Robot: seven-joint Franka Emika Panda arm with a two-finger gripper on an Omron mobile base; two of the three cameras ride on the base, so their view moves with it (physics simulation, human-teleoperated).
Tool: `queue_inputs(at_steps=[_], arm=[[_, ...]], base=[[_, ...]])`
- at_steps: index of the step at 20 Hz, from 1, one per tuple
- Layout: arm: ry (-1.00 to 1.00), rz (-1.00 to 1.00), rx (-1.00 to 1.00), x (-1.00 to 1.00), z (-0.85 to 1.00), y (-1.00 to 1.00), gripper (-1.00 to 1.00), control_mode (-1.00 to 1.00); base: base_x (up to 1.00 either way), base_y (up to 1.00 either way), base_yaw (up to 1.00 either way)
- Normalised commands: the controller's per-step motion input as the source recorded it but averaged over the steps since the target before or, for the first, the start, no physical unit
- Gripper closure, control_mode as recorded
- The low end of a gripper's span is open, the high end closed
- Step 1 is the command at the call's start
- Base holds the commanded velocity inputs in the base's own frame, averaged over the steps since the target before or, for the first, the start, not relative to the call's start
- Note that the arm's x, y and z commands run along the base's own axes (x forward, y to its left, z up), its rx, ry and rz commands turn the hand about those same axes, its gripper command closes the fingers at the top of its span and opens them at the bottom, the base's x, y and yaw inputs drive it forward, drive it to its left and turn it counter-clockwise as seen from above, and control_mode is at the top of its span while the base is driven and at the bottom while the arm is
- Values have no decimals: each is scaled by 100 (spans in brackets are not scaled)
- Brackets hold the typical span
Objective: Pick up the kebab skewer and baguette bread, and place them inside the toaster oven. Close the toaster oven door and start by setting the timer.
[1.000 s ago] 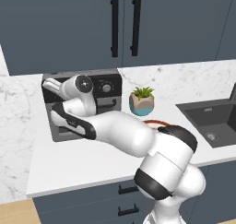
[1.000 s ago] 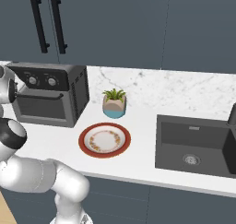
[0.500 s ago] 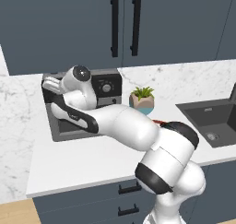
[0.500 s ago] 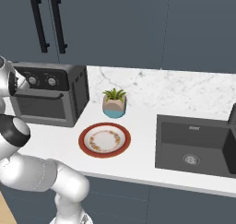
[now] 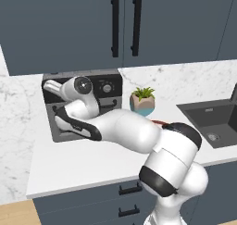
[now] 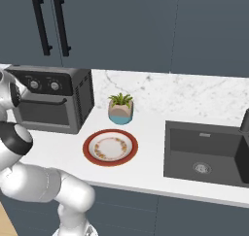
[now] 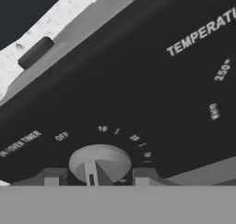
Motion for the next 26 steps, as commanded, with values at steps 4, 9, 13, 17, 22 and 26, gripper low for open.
queue_inputs(at_steps=[4,9,13,17,22,26], arm=[[-47,3,23,-19,0,-15,100,-100],[-44,1,31,-21,0,-39,100,-100],[-40,2,31,-32,0,-46,100,-100],[-34,6,25,-10,0,-30,100,-100],[-25,14,18,0,0,-29,100,-100],[-18,14,13,0,0,-30,100,-100]], base=[[0,0,0],[0,0,0],[0,0,0],[0,0,0],[0,0,0],[0,0,0]])
